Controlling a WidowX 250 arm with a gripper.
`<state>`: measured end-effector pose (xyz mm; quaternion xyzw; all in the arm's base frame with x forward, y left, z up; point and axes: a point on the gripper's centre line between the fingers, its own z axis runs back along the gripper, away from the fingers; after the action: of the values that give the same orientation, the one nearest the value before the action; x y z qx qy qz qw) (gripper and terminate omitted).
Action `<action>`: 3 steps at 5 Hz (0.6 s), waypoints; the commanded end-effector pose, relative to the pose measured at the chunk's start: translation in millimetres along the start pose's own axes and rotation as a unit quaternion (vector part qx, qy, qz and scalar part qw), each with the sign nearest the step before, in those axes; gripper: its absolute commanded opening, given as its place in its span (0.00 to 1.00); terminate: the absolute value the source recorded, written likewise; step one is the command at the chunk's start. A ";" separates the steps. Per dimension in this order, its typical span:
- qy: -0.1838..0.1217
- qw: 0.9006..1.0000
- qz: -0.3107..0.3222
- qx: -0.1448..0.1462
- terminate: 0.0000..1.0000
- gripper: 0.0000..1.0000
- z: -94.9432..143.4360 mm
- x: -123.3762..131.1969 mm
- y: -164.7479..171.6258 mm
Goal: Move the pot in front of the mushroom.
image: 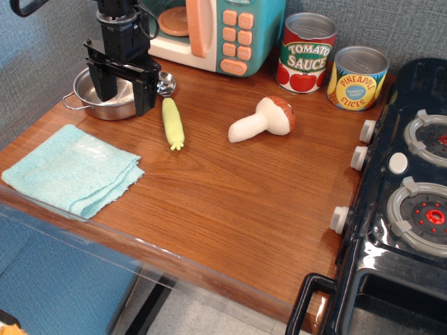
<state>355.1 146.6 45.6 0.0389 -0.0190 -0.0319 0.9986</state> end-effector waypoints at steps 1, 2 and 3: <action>0.007 0.999 0.032 0.025 0.00 1.00 -4.8 9.1 22.0; 0.014 0.999 0.038 0.025 0.00 1.00 -10.1 9.6 25.5; 0.016 0.999 0.042 0.021 0.00 0.00 -11.1 9.7 26.6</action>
<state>362.2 164.6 19.2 0.0486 0.0187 0.0045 0.9986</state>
